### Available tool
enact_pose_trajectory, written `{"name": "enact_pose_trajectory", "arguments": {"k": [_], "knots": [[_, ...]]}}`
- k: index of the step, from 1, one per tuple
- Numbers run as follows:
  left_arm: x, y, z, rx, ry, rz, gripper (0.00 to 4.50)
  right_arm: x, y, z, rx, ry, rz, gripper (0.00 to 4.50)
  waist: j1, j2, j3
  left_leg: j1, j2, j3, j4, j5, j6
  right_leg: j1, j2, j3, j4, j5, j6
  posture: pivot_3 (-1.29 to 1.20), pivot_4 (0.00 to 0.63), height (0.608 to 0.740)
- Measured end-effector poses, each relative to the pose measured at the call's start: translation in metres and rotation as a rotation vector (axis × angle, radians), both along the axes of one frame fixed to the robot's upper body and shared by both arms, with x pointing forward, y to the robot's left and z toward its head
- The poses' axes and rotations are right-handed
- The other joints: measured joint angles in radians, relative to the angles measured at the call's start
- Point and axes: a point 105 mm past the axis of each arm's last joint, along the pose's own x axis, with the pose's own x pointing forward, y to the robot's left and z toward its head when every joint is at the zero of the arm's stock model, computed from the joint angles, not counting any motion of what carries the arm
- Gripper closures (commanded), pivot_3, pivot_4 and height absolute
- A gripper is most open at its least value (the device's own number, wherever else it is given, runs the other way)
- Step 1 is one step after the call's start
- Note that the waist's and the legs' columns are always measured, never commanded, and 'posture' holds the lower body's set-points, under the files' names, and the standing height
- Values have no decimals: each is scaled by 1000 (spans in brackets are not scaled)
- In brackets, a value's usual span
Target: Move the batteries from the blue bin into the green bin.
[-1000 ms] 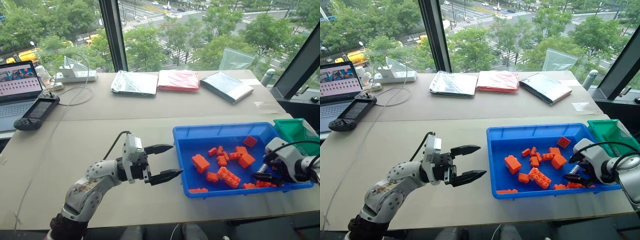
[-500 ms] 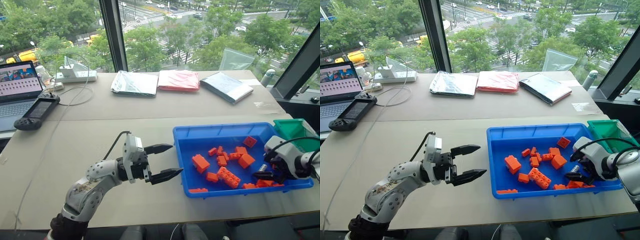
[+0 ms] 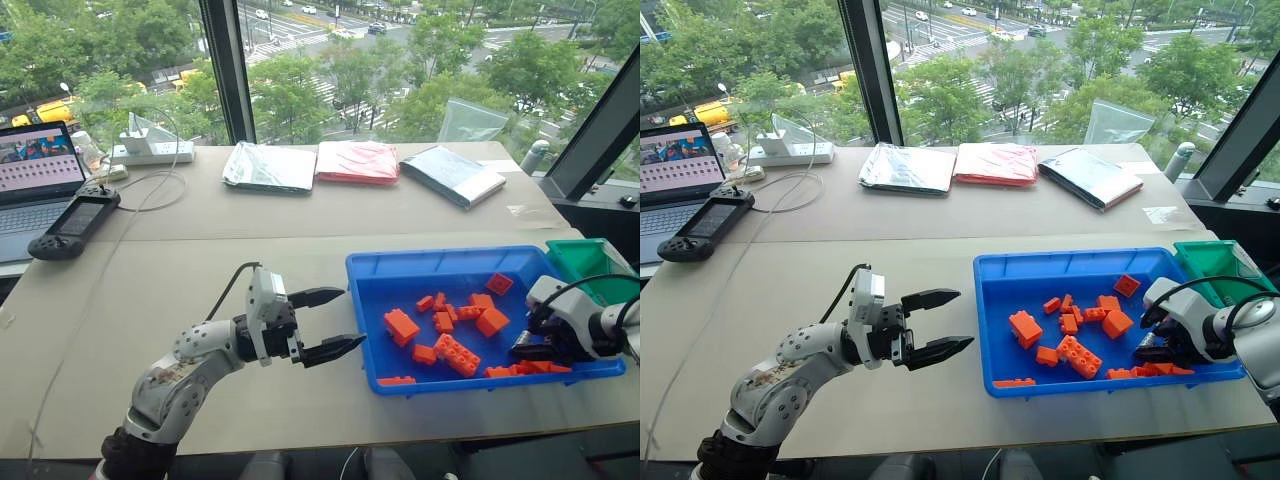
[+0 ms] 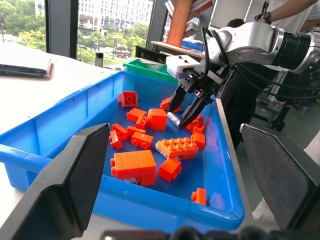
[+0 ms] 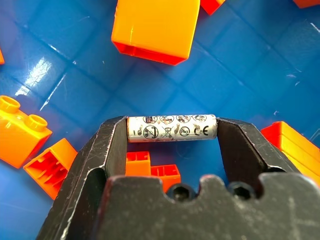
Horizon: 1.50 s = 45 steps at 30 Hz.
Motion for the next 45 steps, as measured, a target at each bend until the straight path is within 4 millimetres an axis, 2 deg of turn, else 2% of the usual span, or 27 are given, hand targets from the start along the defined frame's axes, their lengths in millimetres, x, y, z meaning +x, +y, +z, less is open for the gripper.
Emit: {"name": "enact_pose_trajectory", "arguments": {"k": [3, 7, 9, 12, 13, 15, 17, 20, 22, 23, 25, 26, 31, 34, 38, 40, 41, 43, 45], "knots": [[0, 0, 0, 0, 0, 0, 0, 1, 0, 3, -5, -19, -12, 1961, 0, 0, 0, -1, 0, 0, 0, 0, 0, -1, 0, 0, 0, 0, 0, 0, 150, 740], [0, 0, 0, 1, 1, 0, 0, 3, 0, 19, 29, -94, -59, 1961, 1, 2, 0, -2, 0, 0, 0, 0, 0, -2, 0, 0, 1, 0, 0, 0, 150, 740], [0, 0, -1, 2, 2, 0, 0, 8, -6, 41, 53, -202, -140, 1961, 1, 2, 0, -2, 0, 0, 0, 0, 0, -3, -1, 1, 1, 0, 0, 0, 150, 740], [0, 1, -1, 3, 5, 1, 0, 22, -29, 92, 29, -461, -313, 1961, 0, 3, 0, -2, 0, 0, 0, 0, 0, -3, -1, 1, 1, 0, 0, 0, 150, 740], [-1, 0, -1, 3, 7, 1, 0, 26, -43, 111, 5, -575, -405, 1961, 0, 3, 0, -2, 0, 0, 0, 0, 0, -2, 0, 1, 1, 0, 0, 0, 150, 740], [-1, 0, -2, 5, 10, 0, 0, 28, -60, 122, -5, -665, -520, 1961, 0, 2, 0, -2, 0, 1, 0, 0, 0, -2, 0, 0, 0, 0, 0, 0, 150, 740], [-1, 0, -2, 6, 11, -1, 0, 28, -80, 120, -39, -712, -645, 1961, 2, 2, 0, -2, -1, 2, -1, 0, 0, -2, -1, 0, 0, 0, 0, 0, 150, 740], [-1, 0, -2, 6, 11, -2, 0, 27, -93, 107, -74, -715, -719, 1961, 0, 3, 0, -3, -1, 2, -1, 0, 0, -3, -1, 1, -1, 0, 0, 0, 150, 740], [-1, 0, -2, 6, 12, -3, 0, 27, -101, 101, -98, -719, -756, 956, -1, 4, 0, -3, -1, 2, -1, 0, 0, -3, -1, 1, -1, 0, 0, 0, 150, 740], [-1, 0, -2, 6, 12, -3, 0, 26, -105, 101, -114, -727, -771, 871, -1, 4, 0, -3, -1, 2, -2, 0, 0, -3, -1, 1, -1, 0, 0, 0, 150, 740], [-1, 0, -2, 6, 12, -3, 0, 27, -108, 103, -122, -744, -784, 137, -2, 4, 0, -3, -1, 2, -2, 0, 0, -3, 0, 1, -1, 0, 0, 0, 150, 740], [-1, 0, -2, 6, 12, -3, 0, 27, -109, 105, -122, -755, -785, 17, -2, 4, 0, -3, -1, 2, -1, 0, 0, -3, 0, 1, -1, 0, 0, 0, 150, 740], [-1, 0, -2, 7, 12, -5, 0, 31, -104, 115, -72, -790, -769, 17, -3, 4, 0, -2, -1, 2, -2, 0, 0, -3, 0, 1, 0, 0, 0, 0, 150, 740], [-1, 1, -2, 9, 11, -5, 0, 34, -94, 121, -36, -801, -721, 17, -3, 4, 0, -2, -1, 2, -1, 0, 0, -3, 0, 1, -1, 0, 0, 0, 150, 740], [-1, 1, -3, 9, 12, -6, 0, 39, -31, 127, 100, -757, -383, 17, -5, 5, 0, -2, 0, 1, -2, -1, 1, -2, 1, 1, -1, 0, 0, 0, 150, 740], [-2, 1, -2, 9, 10, -7, 0, 26, 0, 115, 114, -665, -196, 17, 0, 5, 0, -2, 1, 0, -2, -1, 1, -2, 0, 0, -1, 0, 0, 0, 150, 740], [-1, 2, -3, 11, 11, -3, 0, 14, 26, 100, 144, -582, -59, 17, 3, 5, 0, -3, 1, -1, -2, -1, 1, -1, 1, -2, -2, 0, 0, 0, 150, 740], [-1, 1, -2, 11, 11, -4, 0, -5, 66, 77, 221, -442, 126, 17, 5, 5, 0, -4, 1, -1, -1, -1, 1, -2, 0, -1, -2, 0, 1, 0, 150, 740], [-1, 1, -2, 11, 10, -5, 0, -21, 90, 70, 304, -367, 228, 17, 5, 5, 0, -4, 0, -1, 0, -1, 1, -2, -2, 1, -2, 1, 2, 0, 150, 740]]}}
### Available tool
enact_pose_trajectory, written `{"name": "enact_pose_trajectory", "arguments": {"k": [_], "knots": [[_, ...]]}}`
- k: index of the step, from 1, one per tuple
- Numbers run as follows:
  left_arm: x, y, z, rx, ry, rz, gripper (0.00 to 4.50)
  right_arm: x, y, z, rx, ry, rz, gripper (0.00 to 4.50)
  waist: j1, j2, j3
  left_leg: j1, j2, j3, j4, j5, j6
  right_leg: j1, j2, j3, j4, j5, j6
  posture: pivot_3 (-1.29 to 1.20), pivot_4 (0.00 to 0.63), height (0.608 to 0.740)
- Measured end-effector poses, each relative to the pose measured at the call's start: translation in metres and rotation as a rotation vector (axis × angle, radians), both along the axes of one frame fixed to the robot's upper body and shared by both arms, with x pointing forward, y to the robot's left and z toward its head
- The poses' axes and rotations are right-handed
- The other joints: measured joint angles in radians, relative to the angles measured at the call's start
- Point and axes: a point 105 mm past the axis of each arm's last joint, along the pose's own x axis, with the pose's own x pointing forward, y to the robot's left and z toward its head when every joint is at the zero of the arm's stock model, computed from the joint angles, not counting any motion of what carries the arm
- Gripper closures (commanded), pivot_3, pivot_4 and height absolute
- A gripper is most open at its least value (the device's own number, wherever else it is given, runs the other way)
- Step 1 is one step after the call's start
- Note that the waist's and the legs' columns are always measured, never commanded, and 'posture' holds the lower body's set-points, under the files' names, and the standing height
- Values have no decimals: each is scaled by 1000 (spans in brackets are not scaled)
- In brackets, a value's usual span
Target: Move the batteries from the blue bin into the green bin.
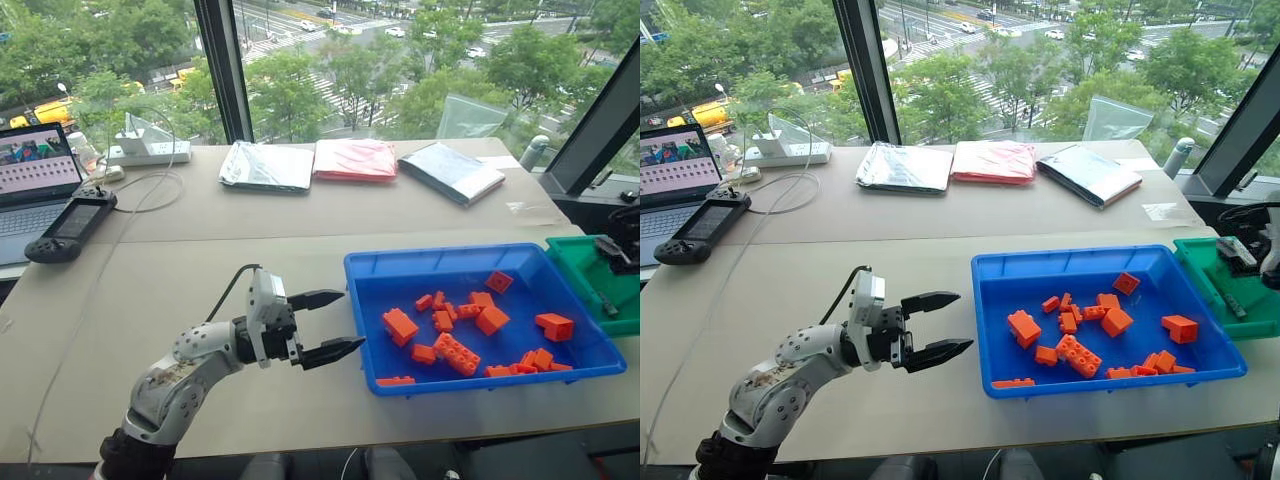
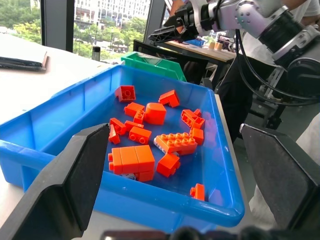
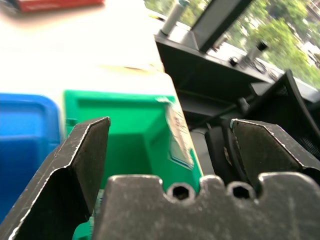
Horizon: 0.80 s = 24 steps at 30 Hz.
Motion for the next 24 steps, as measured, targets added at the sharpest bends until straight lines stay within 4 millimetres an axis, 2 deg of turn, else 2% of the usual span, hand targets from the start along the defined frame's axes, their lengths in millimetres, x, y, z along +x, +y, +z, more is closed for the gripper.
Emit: {"name": "enact_pose_trajectory", "arguments": {"k": [4, 5, 13, 16, 24], "knots": [[0, 0, 0, 0, 0, -1, 0, -25, 26, 3, 16, 57, 159, 17, 1, -1, 0, 1, 1, 0, 1, 0, 0, 1, 1, 0, 0, 0, 0, 0, 150, 740], [0, 0, 0, 0, 0, -1, 0, -26, 28, 1, 9, 67, 165, 17, 1, -1, 0, 1, 1, 0, 1, 0, 0, 1, 1, 0, 0, 0, 0, 0, 150, 740], [0, 0, 0, 2, 0, -2, 0, -21, 15, -40, -94, 188, 78, 17, 1, -1, 0, 1, 0, 1, 0, 0, 0, 0, 1, 0, 0, 0, 0, 0, 150, 740], [0, 0, 0, 3, 0, -2, 0, -18, 10, -48, -112, 207, 48, 17, 1, -1, 0, 0, 0, 1, 0, 0, 0, 0, 1, 0, -1, 0, 0, 0, 150, 740], [0, 0, -1, 4, 2, 0, 0, -14, 11, -58, -140, 240, 38, 17, 4, -1, 0, 0, 0, 0, 0, 0, 0, 0, 1, 0, -1, 0, 0, 0, 150, 740]]}}
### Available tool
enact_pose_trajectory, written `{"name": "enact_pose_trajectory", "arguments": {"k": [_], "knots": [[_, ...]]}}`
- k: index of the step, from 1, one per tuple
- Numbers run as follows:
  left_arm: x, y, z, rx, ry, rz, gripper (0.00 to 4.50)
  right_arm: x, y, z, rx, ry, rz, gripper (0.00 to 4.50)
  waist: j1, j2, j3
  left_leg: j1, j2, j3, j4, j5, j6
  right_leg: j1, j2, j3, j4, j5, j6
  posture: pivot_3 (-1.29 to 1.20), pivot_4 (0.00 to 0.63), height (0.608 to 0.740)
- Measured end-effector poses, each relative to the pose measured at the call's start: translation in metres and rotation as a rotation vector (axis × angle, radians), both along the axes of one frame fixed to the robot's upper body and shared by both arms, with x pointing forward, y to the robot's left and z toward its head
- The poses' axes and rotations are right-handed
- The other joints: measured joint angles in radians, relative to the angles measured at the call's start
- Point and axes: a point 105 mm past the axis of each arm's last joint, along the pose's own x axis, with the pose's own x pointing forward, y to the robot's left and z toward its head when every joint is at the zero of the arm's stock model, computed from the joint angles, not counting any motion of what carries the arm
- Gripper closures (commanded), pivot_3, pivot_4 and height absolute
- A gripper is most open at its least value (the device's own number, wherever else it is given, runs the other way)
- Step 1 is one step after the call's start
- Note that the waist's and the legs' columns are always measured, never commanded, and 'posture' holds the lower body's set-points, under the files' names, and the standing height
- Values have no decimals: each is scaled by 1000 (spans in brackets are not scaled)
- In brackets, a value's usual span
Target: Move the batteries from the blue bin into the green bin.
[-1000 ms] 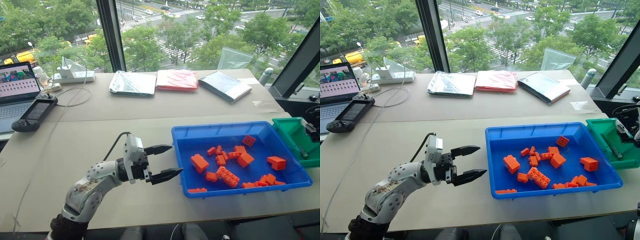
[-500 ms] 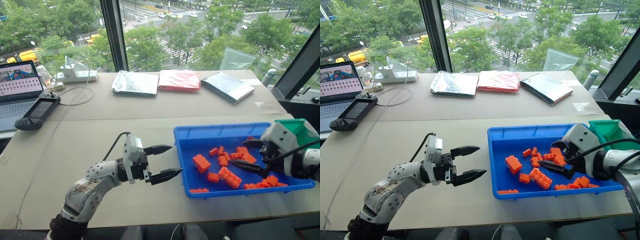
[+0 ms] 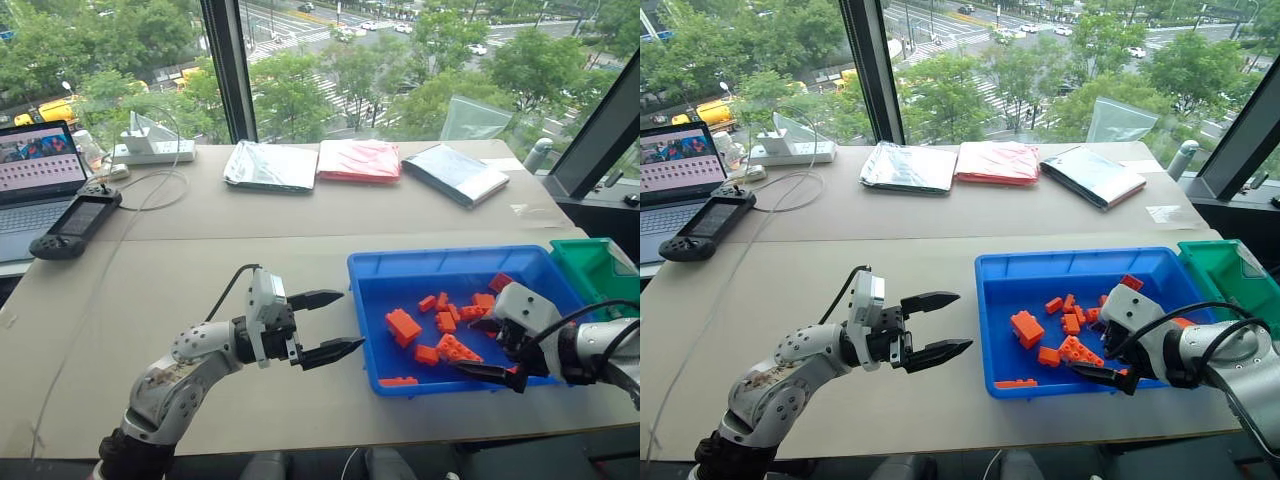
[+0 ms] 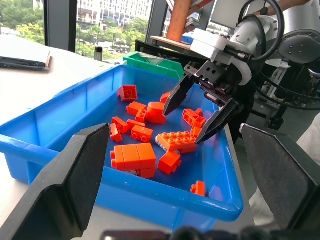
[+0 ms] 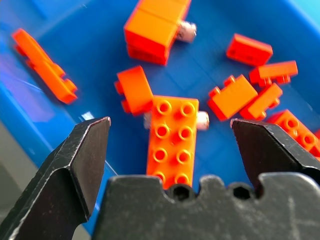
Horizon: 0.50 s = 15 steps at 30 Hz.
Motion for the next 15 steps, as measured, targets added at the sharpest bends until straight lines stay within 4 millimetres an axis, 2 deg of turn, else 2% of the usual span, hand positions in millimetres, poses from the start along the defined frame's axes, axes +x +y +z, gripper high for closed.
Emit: {"name": "enact_pose_trajectory", "arguments": {"k": [1, 2, 7, 9, 10, 15], "knots": [[0, 0, 0, 0, 0, 0, 0, 0, 0, -1, -1, 7, -1, 517, 1, 0, 0, 0, 0, 0, 0, 0, 0, 0, 0, 0, 0, 0, 0, 0, 150, 740], [0, 0, 0, 0, 0, 0, 0, -1, 0, -3, -4, 13, 2, 634, 2, 0, 0, 0, 0, 0, 0, 0, 0, 0, 0, 0, 0, 0, 0, 0, 150, 740], [0, 0, 0, 0, 0, 2, 0, -3, 1, -7, -12, 46, 4, 2416, 2, 0, 0, 0, 0, 0, 0, 0, 0, 0, 0, 0, 0, 0, 0, 0, 150, 740], [0, 0, 0, 0, 1, 3, 0, -3, 1, -7, -14, 47, 3, 2963, 2, 0, 0, 0, 0, 0, 0, 0, 0, 0, 0, 0, 0, 0, 0, 0, 150, 740], [0, 0, 0, 0, 1, 4, 0, -3, 1, -7, -14, 47, 3, 3157, 2, 0, 0, 0, 0, 0, 0, 0, 0, 0, 0, 0, 0, 0, 0, 0, 150, 740], [1, 0, 0, -1, 1, 6, 0, 1, 0, -1, -5, 33, 1, 3158, 2, 0, 0, 0, 0, 0, 0, 0, 0, 0, 0, 0, 0, 0, 0, 0, 150, 740]]}}
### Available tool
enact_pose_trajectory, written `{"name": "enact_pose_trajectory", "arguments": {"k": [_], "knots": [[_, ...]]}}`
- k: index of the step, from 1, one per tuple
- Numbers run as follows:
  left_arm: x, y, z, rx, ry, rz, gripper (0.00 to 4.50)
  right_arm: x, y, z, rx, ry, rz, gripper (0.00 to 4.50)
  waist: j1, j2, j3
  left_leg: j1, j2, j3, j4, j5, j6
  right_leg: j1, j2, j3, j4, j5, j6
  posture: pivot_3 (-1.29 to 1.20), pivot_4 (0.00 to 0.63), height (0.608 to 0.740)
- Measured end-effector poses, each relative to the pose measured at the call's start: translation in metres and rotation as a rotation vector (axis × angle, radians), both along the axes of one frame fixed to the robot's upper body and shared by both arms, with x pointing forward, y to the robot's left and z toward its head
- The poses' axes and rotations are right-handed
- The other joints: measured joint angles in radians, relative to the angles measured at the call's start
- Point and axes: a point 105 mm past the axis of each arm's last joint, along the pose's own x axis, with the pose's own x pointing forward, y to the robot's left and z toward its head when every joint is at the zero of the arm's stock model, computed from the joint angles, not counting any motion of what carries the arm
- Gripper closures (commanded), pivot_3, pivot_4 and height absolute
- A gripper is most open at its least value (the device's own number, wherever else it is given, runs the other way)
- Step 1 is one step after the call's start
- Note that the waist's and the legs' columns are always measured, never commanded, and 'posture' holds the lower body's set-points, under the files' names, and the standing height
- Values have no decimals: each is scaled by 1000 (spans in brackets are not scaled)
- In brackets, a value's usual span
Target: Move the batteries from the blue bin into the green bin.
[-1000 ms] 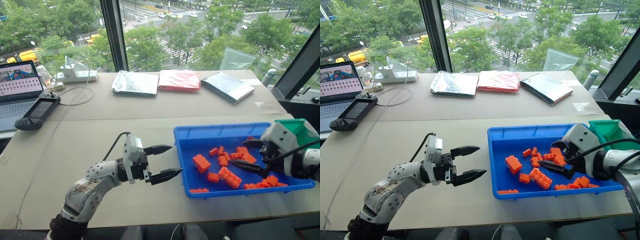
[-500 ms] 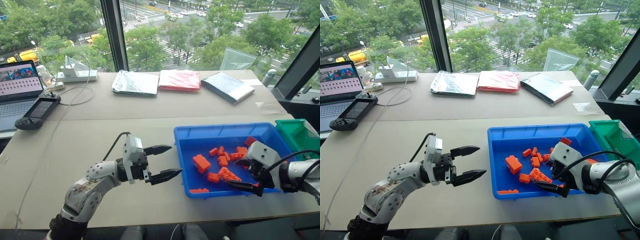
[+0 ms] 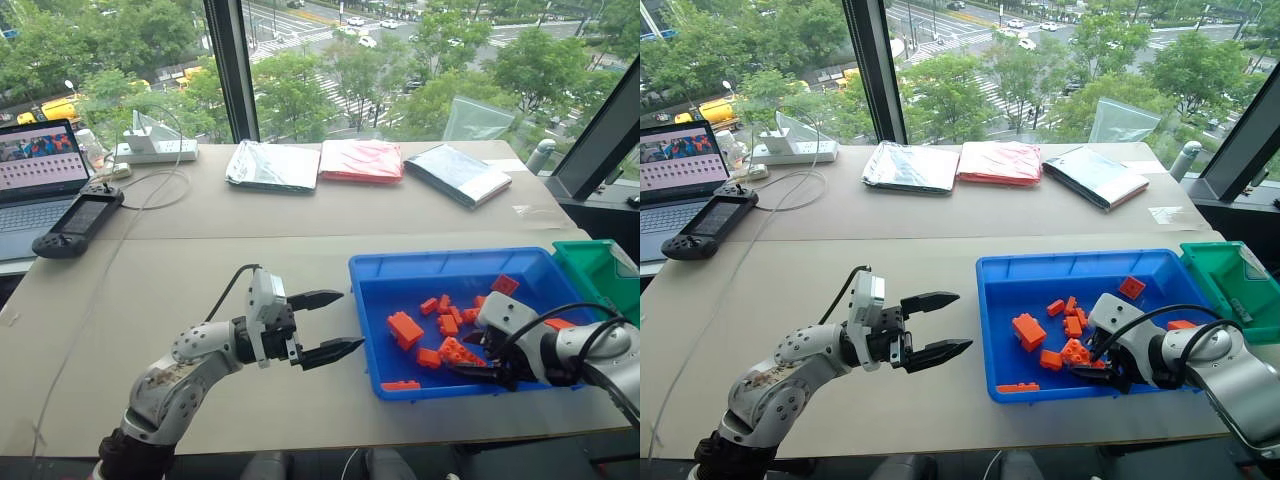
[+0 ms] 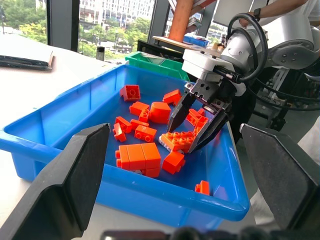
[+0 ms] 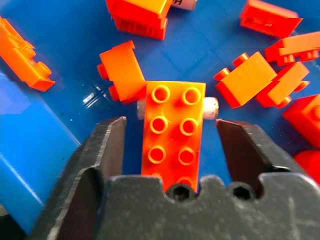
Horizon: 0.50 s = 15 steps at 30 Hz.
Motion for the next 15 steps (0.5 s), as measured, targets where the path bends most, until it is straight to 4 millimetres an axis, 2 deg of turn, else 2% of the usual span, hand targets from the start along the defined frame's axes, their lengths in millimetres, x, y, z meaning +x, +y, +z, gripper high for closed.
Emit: {"name": "enact_pose_trajectory", "arguments": {"k": [3, 5, 9, 12, 15], "knots": [[0, 0, 0, 0, 0, 0, 0, 8, -4, 21, 27, -65, -17, 3158, 0, 0, 0, 0, 0, 0, 0, 0, 0, 0, 0, 0, 0, 0, 0, 0, 150, 740], [0, 0, 0, 0, 0, 0, 0, 16, -12, 49, 33, -153, -42, 3158, 0, 0, 0, 0, 0, 0, 0, 0, 0, 0, 0, 0, 0, 0, 0, 0, 150, 740], [0, 0, 1, 0, -2, 1, 0, 35, -28, 88, 43, -301, -125, 3158, -1, 0, 0, 0, 0, 0, 0, 0, 0, 0, 0, 0, 0, 0, 0, 0, 150, 740], [0, 0, 1, -1, -4, -1, 0, 51, -47, 101, 0, -384, -237, 3158, -2, 0, 0, 0, 0, 1, 0, 0, 0, 0, 0, 0, 0, 0, 0, 0, 150, 740], [0, 0, 1, -1, -4, 0, 0, 58, -58, 90, -50, -371, -288, 3158, -2, 0, 0, -1, 0, 1, -1, 0, 0, -1, 0, 0, 0, 0, 0, 0, 150, 740]]}}
